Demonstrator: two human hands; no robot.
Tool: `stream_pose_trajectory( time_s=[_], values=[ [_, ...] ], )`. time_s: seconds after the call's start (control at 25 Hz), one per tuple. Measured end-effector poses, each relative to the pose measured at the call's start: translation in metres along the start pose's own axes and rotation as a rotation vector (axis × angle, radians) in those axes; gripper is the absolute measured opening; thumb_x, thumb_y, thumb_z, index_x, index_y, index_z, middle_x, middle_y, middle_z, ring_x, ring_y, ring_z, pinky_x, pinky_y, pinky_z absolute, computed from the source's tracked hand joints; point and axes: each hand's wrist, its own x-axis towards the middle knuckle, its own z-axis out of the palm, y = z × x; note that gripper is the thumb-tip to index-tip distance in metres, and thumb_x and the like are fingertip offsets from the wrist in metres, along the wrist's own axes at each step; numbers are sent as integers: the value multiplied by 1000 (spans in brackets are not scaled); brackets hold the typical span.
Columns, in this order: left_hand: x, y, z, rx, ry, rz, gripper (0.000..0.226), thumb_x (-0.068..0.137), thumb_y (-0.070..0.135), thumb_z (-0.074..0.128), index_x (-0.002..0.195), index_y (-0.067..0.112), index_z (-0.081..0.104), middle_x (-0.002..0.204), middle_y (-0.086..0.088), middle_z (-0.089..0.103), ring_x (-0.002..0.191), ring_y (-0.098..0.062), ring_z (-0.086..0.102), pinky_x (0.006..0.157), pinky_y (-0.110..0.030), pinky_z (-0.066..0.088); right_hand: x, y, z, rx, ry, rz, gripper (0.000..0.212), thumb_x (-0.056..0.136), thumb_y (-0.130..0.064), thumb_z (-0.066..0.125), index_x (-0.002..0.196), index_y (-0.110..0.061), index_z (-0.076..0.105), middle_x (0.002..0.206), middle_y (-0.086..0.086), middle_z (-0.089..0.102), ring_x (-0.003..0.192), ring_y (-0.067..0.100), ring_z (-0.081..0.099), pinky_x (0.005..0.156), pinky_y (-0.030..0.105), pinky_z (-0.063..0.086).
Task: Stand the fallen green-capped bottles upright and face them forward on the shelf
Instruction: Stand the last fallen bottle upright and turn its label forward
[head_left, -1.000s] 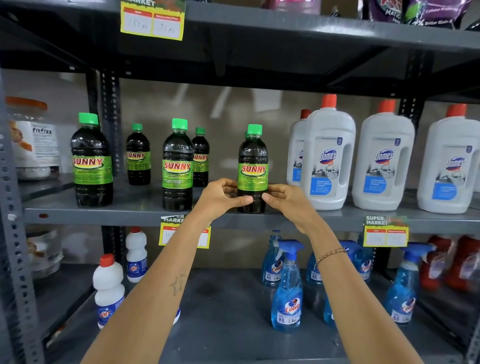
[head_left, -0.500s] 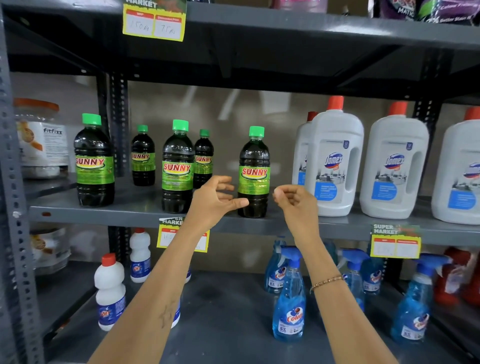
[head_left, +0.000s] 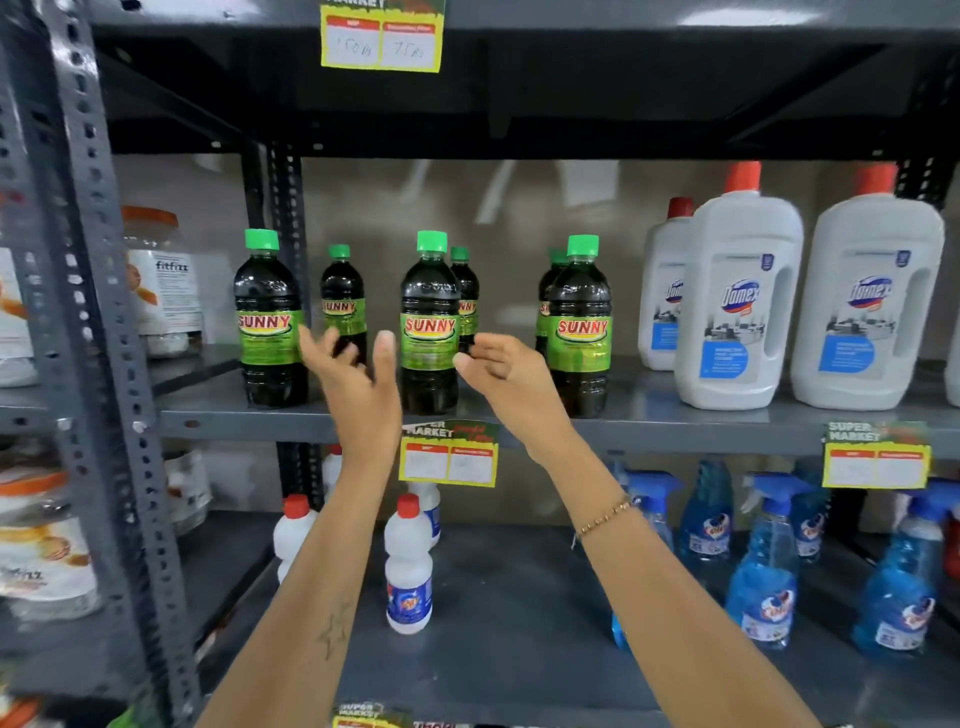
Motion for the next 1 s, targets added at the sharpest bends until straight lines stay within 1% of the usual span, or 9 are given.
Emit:
stream_pose_trajectory(
  time_s=[0.04, 0.08, 0.12, 0.2, 0.28, 0.4, 0.56, 0.72, 1.0],
  values=[
    [3, -4, -5, 67, -170, -89, 90, 92, 38, 56, 150, 10, -6, 150, -12, 31, 129, -23, 45, 100, -32, 41, 5, 4, 7, -4, -59, 73, 63, 86, -28, 68, 139, -4, 43, 138, 8, 54, 124, 19, 53, 104, 32, 44],
    [6, -9, -10, 145, -333, -139, 96, 90, 39, 57, 150, 11, -12, 151, -9, 32, 131, -20, 44, 100, -29, 38, 9, 9, 12, -43, -110, 113, 68, 85, -28, 70, 141, -5, 40, 141, 8, 51, 129, 20, 50, 108, 37, 41],
    [10, -12, -15, 205, -477, -151, 97, 90, 39, 59, 150, 12, -12, 149, -4, 37, 129, -15, 44, 100, -28, 36, 12, 13, 15, -98, -150, 113, 63, 84, -25, 71, 138, -6, 44, 139, 8, 54, 128, 21, 51, 108, 41, 41],
    [21, -19, -24, 232, -700, -126, 84, 89, 33, 62, 152, 14, 10, 139, 6, 45, 125, -9, 46, 101, -26, 37, 14, 15, 18, -171, -184, 86, 45, 84, -13, 70, 126, -8, 55, 125, 7, 64, 117, 21, 59, 104, 44, 45],
    [31, -24, -29, 214, -795, -101, 64, 88, 21, 67, 144, 18, 37, 135, 3, 54, 122, -12, 52, 103, -28, 41, 13, 14, 20, -154, -164, 96, 41, 86, -5, 65, 126, -9, 55, 117, 4, 65, 110, 19, 61, 100, 37, 48],
    [31, -23, -30, 175, -720, -88, 61, 82, 9, 72, 137, 13, 46, 126, 0, 57, 116, -15, 56, 100, -26, 43, 9, 10, 22, -102, -124, 110, 42, 88, -1, 61, 129, -6, 52, 111, 1, 61, 104, 13, 58, 91, 27, 47],
    [27, -15, -29, 139, -693, -52, 61, 79, 6, 75, 134, 9, 49, 118, -1, 59, 108, -12, 58, 89, -14, 46, 8, 12, 22, -76, -85, 147, 42, 88, 2, 60, 129, -4, 52, 111, 2, 61, 104, 14, 59, 85, 23, 48],
    [18, -12, -25, 127, -675, -14, 61, 78, 5, 75, 134, 7, 50, 118, -5, 61, 103, -8, 58, 79, -2, 44, 6, 15, 19, -81, -51, 168, 43, 89, 3, 58, 130, -6, 52, 116, 5, 62, 109, 15, 58, 96, 32, 49],
    [16, -10, -29, 125, -662, -19, 61, 80, 6, 74, 135, 7, 48, 129, -13, 60, 105, -9, 56, 78, 1, 43, 3, 13, 23, -148, -37, 163, 44, 91, 1, 56, 133, -6, 49, 126, 8, 62, 112, 16, 58, 102, 35, 47]
  ],
)
